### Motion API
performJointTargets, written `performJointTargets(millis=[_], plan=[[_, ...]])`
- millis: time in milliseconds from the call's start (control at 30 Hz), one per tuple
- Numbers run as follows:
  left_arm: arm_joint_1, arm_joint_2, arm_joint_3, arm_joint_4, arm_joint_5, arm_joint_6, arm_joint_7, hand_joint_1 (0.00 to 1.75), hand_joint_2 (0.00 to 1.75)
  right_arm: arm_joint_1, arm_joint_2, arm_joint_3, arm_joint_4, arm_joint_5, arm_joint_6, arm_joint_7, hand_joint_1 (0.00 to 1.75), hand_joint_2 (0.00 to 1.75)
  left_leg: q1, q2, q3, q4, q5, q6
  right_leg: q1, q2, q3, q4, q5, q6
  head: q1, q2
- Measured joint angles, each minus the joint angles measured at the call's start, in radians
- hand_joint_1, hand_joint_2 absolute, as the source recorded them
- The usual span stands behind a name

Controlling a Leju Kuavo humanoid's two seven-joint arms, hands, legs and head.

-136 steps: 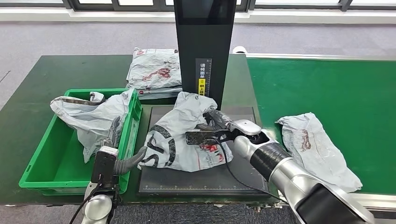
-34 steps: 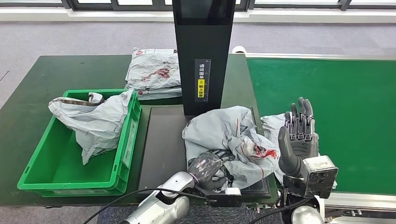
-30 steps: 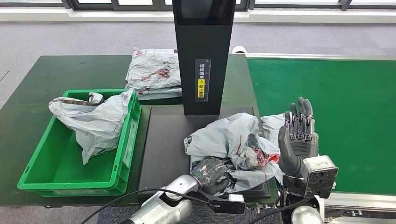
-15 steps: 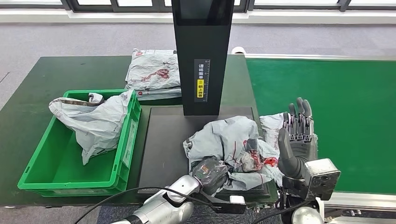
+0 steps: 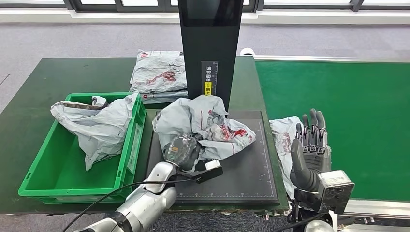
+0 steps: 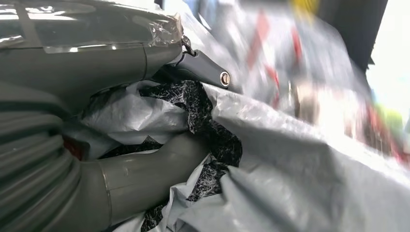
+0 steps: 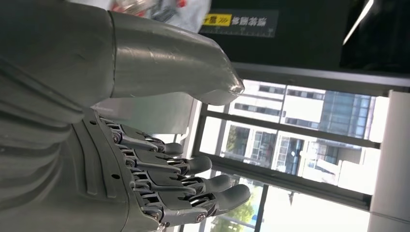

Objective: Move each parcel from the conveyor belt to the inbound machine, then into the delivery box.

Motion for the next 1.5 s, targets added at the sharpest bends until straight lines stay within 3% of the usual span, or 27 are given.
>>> performJointTargets(millis=[167, 300, 700, 833, 933, 1067, 1133, 1500], plan=[[0.099, 0.048, 0.246, -0.417, -0.085, -0.009, -0.018, 1.75, 1.75, 0.019, 0.014, -0.071, 0.000, 0.001, -0.005, 0.007, 0.00, 1.75, 0.000, 0.002, -0.001, 0.000, -0.001, -0.001, 0.000, 0.002, -0.002, 0.000, 0.000, -0.001, 0.000, 0.000], [0.166, 0.064, 0.428, -0.717, -0.073, 0.046, -0.054, 1.75, 1.75, 0.054, 0.017, -0.111, 0.000, 0.000, 0.002, 0.000, 0.00, 1.75, 0.001, 0.002, -0.001, 0.000, -0.002, -0.002, 0.001, 0.003, -0.002, 0.000, -0.002, -0.002, 0.000, 0.000], [0.243, 0.076, 0.709, -1.151, -0.047, 0.127, -0.172, 1.75, 1.75, 0.097, 0.017, -0.126, 0.007, -0.018, 0.005, -0.019, 0.00, 1.75, 0.002, 0.000, -0.001, 0.000, -0.002, -0.002, 0.001, 0.001, -0.001, 0.000, -0.003, -0.001, 0.000, 0.000], [0.234, 0.095, 0.750, -1.218, -0.090, 0.127, -0.157, 1.75, 1.75, 0.110, 0.014, -0.127, 0.011, -0.035, 0.004, -0.022, 0.00, 1.75, 0.002, 0.000, -0.001, 0.000, -0.002, -0.002, 0.001, 0.000, -0.001, 0.000, -0.003, -0.001, 0.000, 0.000], [0.218, 0.124, 0.767, -1.229, -0.153, 0.094, -0.071, 1.75, 1.75, 0.119, 0.007, -0.128, 0.015, -0.045, -0.001, -0.023, 0.00, 1.75, 0.002, 0.000, 0.000, 0.000, -0.002, -0.002, 0.001, 0.001, -0.001, 0.000, -0.003, -0.002, 0.000, 0.000], [0.200, 0.182, 0.792, -1.178, -0.273, -0.101, 0.105, 1.75, 1.75, 0.135, 0.003, -0.130, 0.015, -0.051, -0.001, -0.020, 0.00, 1.75, 0.002, 0.001, 0.000, 0.000, -0.002, -0.002, 0.001, 0.001, -0.001, 0.000, -0.003, -0.002, 0.000, 0.000], [0.197, 0.206, 0.806, -1.132, -0.296, -0.154, 0.143, 1.75, 1.75, 0.140, 0.003, -0.133, 0.015, -0.051, 0.005, -0.017, 0.00, 1.75, 0.002, 0.002, 0.000, 0.000, -0.002, -0.003, 0.002, 0.002, -0.002, 0.000, -0.002, -0.002, 0.000, 0.000], [0.195, 0.252, 0.820, -1.048, -0.299, -0.161, 0.149, 1.75, 1.75, 0.146, 0.003, -0.135, 0.015, -0.051, 0.011, -0.016, 0.00, 1.75, 0.002, 0.002, 0.000, 0.000, -0.002, -0.003, 0.002, 0.002, -0.002, 0.000, -0.002, -0.003, 0.000, 0.000]])
